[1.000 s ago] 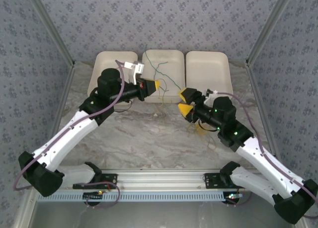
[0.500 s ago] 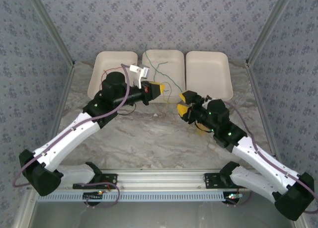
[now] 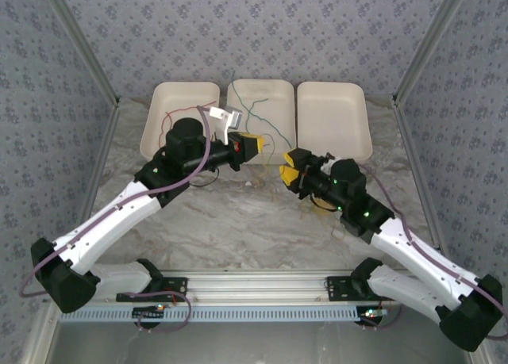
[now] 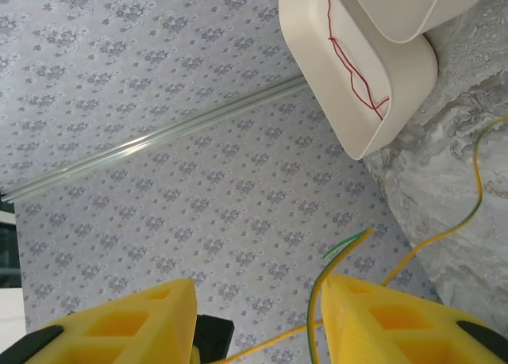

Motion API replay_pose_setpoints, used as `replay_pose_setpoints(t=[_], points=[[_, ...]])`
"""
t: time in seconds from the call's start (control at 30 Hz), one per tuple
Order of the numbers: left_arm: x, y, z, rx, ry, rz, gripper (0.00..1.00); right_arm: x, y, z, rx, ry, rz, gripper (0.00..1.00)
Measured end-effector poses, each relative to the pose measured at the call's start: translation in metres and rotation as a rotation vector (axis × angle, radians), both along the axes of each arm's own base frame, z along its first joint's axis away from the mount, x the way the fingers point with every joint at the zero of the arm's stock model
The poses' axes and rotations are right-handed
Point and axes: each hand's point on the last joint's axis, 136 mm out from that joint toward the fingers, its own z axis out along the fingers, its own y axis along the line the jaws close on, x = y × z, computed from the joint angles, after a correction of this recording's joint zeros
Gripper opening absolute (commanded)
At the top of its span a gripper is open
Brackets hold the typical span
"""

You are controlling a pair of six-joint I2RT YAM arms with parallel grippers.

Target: Untangle the cables

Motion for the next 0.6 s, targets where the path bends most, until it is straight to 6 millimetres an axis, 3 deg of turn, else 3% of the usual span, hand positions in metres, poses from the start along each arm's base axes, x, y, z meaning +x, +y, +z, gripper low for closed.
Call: replay_pose_setpoints(t=[0.1,0.2,0.3,0.37,0.53,0.6], points=[[0.0,0.0,0.0,0.002,-0.003,-0.001,0.0,-0.006,0.005,-0.005,-0.013,0.012,0.022,0.49],[0.0,0.0,0.0,0.002,-0.003,-0.001,0.0,-0.007,0.007,-0.015,-0.027,0.029,0.029,0.42],[0.0,0.0,0.0,0.002,-0.003,-0.001,0.0,0.0,0.006,-0.027,-0.052,0.049,0.014,0.21],[0.0,0.0,0.0,0.002,-0.003,-0.001,0.0,0.009,0.003,-0.03,-0.059,0.052,-0.007,0.0],[-0.002,0.0,0.002,-0.003,-0.006,-0.002,0.0,0.029,-0.014,-0.024,-0.116,0.013,-0.06,0.0],[-0.003,0.001,0.003,-0.01,-0.003,-0.002,0.11,0.034,-0.023,-0.002,-0.161,-0.051,-0.078,0.0]])
